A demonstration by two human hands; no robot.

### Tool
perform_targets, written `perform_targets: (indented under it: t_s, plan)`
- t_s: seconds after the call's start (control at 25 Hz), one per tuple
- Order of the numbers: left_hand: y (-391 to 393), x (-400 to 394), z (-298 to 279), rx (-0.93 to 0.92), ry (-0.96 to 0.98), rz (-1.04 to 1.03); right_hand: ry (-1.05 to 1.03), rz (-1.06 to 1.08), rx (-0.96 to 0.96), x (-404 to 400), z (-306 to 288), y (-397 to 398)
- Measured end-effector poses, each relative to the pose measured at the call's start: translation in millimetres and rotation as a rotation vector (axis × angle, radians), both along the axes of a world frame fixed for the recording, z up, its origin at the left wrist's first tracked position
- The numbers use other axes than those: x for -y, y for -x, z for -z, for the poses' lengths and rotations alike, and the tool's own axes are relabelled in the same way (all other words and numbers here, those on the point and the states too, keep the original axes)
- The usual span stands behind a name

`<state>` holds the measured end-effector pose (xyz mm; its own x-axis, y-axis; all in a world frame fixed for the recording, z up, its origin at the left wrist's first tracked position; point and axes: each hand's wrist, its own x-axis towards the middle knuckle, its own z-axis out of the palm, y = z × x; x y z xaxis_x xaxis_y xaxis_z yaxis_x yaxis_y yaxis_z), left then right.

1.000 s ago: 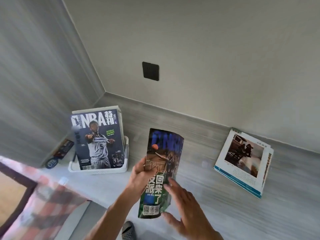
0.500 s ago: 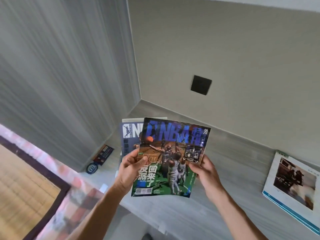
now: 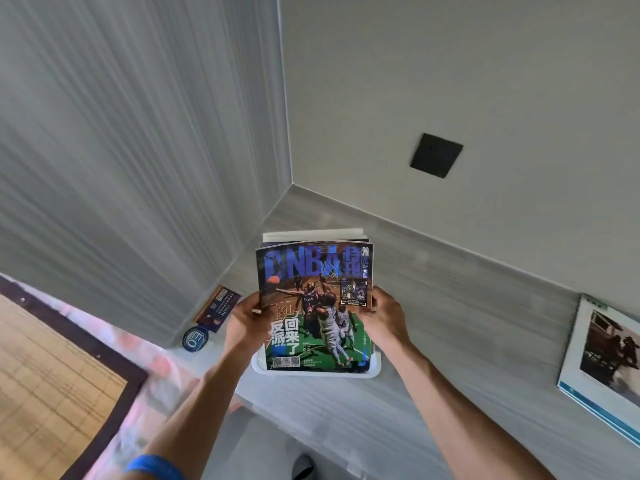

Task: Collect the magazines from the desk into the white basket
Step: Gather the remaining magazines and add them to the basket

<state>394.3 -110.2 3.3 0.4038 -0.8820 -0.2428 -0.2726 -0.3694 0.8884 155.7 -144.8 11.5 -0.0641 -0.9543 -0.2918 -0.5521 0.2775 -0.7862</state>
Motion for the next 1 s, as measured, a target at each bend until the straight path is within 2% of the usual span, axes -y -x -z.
perform_targets:
  t_s: [0.08, 0.12, 0.2, 0.24, 0.36, 0.44, 0.6, 0.72, 0.88, 1.0]
  plan:
    - [2, 3, 0, 0.025, -0.056, -0.034, -0.023, 0.02, -0.051, -2, 10, 7]
    - [8, 4, -1, 0.122, -0.044, -0.079, -0.026, 0.025, -0.078, -6, 13, 11]
    - [25, -4, -8, 0.403, 0.1, -0.129, -0.037, 0.067, -0.029, -20, 17, 27]
    - [38, -9, -17, 0.458, 0.206, -0.099, -0.056, 0.097, 0.027, -29, 21, 39]
    - [104, -13, -41, 0.472, 0.367, 0.246, -0.15, 0.235, 0.056, -76, 32, 103]
    - [164, -9, -48, 0.453, 0.359, 0.463, -0.196, 0.372, 0.032, -107, 38, 161]
    - [290, -12, -46, 0.365, 0.286, 0.744, -0.247, 0.542, -0.019, -146, 39, 286]
    - [379, -32, -42, 0.331, 0.212, 0.844, -0.336, 0.54, -0.075, -166, 45, 376]
    - [454, -57, -36, 0.324, 0.176, 0.895, -0.381, 0.555, -0.167, -178, 51, 467]
    - [485, -70, -21, 0.369, 0.13, 0.877, -0.479, 0.408, -0.287, -175, 62, 512]
